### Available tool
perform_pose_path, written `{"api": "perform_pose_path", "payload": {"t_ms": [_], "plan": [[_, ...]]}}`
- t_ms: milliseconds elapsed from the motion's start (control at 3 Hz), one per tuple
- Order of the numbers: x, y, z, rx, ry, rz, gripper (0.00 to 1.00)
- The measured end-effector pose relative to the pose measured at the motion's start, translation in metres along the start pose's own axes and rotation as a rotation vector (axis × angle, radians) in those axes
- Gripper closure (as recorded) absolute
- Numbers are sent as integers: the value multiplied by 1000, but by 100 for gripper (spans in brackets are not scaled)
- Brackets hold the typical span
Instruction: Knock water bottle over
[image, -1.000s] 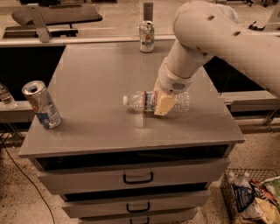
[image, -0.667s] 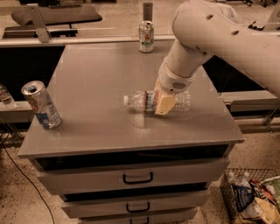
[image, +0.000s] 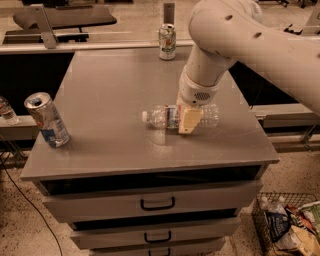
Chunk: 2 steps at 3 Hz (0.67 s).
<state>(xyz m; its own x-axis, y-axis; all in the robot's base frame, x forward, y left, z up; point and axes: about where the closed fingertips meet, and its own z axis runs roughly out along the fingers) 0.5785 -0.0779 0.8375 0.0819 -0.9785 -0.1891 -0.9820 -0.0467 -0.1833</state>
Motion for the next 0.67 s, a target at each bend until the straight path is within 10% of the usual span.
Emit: {"api": "perform_pose_path", "payload": {"t_ms": [667], "plan": [[35, 0, -43, -38, 21, 67, 0]]}}
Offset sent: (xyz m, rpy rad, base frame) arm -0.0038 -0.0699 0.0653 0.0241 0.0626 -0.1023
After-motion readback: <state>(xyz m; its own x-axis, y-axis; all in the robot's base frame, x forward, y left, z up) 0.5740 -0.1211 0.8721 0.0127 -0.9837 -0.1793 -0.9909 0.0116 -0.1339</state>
